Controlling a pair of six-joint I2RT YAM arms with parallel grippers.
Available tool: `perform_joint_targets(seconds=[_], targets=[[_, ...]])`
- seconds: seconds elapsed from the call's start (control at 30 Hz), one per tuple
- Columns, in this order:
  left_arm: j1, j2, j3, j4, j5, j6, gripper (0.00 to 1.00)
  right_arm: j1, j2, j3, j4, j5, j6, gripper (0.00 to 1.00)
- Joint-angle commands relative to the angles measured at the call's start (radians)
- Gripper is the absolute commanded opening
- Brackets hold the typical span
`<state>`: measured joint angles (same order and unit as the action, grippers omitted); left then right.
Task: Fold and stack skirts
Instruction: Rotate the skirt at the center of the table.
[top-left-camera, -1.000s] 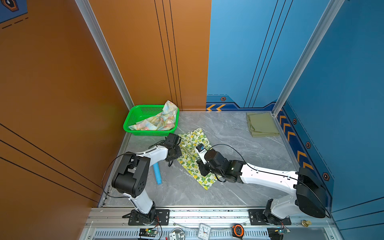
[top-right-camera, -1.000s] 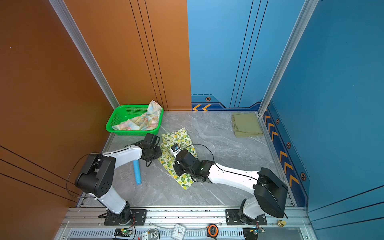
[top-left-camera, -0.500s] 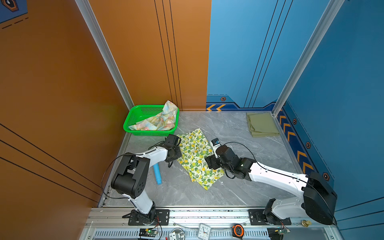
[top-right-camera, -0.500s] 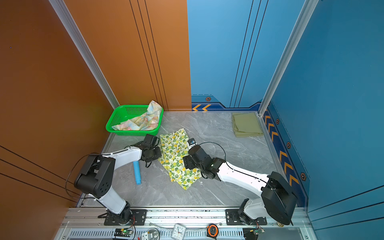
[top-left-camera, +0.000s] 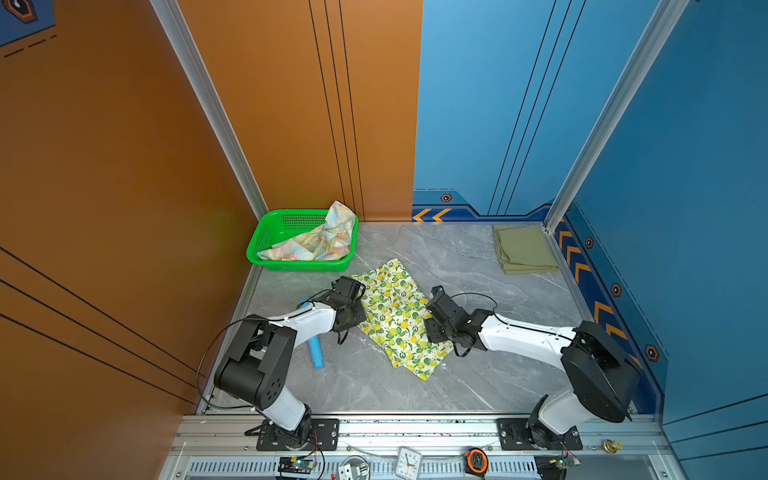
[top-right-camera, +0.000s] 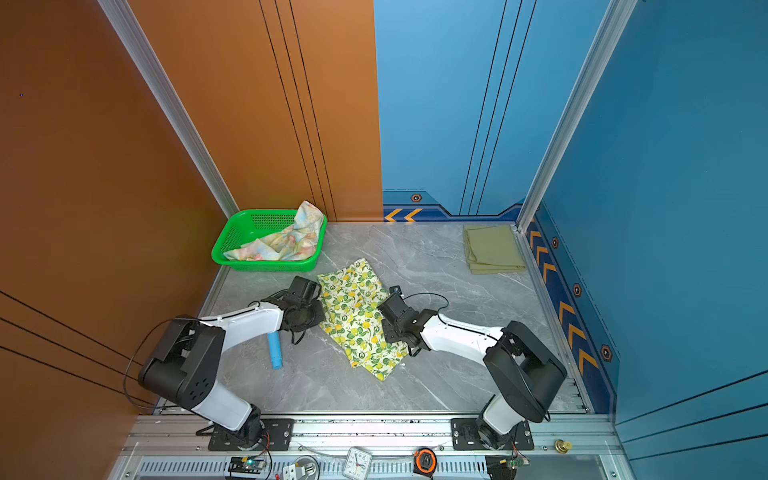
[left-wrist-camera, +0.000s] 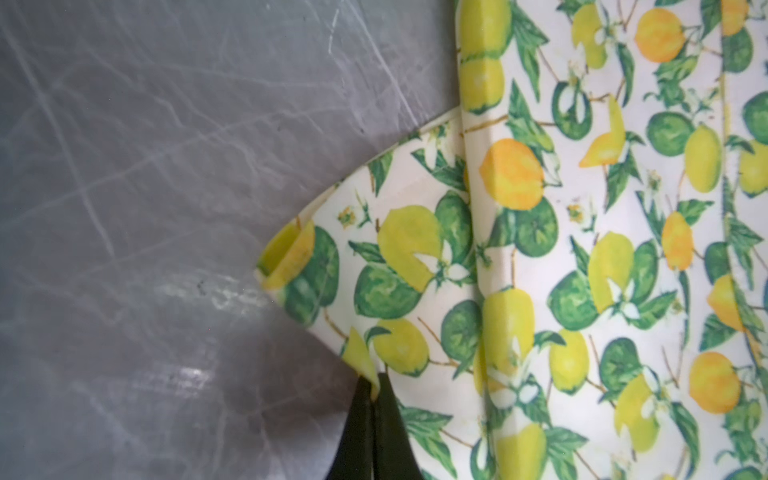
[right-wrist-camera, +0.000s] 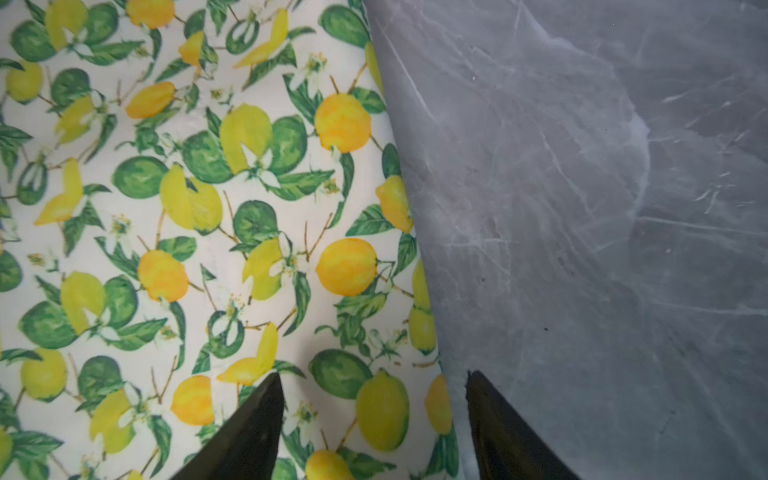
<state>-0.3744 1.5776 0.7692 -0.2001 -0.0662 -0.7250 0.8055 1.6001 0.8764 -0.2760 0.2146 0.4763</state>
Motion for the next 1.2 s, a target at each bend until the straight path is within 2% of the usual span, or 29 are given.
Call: perform_joint_targets(seconds=[0.0, 0.2, 0.33, 0.43, 0.53, 0.6, 0.73, 0.77, 0.93, 1.17], targets=[[-0.023, -0.030, -0.027, -0.032, -0.024, -0.026, 0.00, -0.031, 0.068, 0.053, -0.047, 0.024, -0.020, 0.68], [-0.087, -0.057, -0.051, -0.036, -0.046, -0.058, 0.00, -0.143, 0.211, 0.205, -0.089, 0.041, -0.052, 0.64], [-0.171, -0.062, -0.060, -0.042, -0.079, -0.088, 0.00, -0.200, 0.335, 0.376, -0.105, 0.077, -0.102, 0.64], [-0.250, -0.045, -0.057, -0.042, -0.094, -0.114, 0.00, -0.269, 0.405, 0.518, -0.140, 0.039, -0.111, 0.71], [-0.311, -0.023, -0.050, -0.047, -0.102, -0.124, 0.00, -0.304, 0.373, 0.554, -0.142, 0.032, -0.113, 0.79], [-0.326, -0.023, -0.054, -0.047, -0.101, -0.125, 0.13, -0.312, 0.315, 0.525, -0.144, 0.032, -0.109, 0.81], [-0.332, -0.037, -0.065, -0.050, -0.089, -0.106, 0.50, -0.303, 0.154, 0.384, -0.157, 0.010, -0.048, 0.79], [-0.332, -0.044, -0.066, -0.056, -0.090, -0.101, 0.55, -0.298, 0.111, 0.338, -0.159, 0.007, -0.024, 0.79], [-0.350, -0.130, -0.064, -0.105, -0.124, -0.084, 0.59, -0.268, -0.109, 0.105, -0.148, 0.020, 0.101, 0.78], [-0.337, -0.165, -0.011, -0.166, -0.157, -0.036, 0.59, -0.200, -0.297, -0.062, -0.174, -0.007, 0.203, 0.76]])
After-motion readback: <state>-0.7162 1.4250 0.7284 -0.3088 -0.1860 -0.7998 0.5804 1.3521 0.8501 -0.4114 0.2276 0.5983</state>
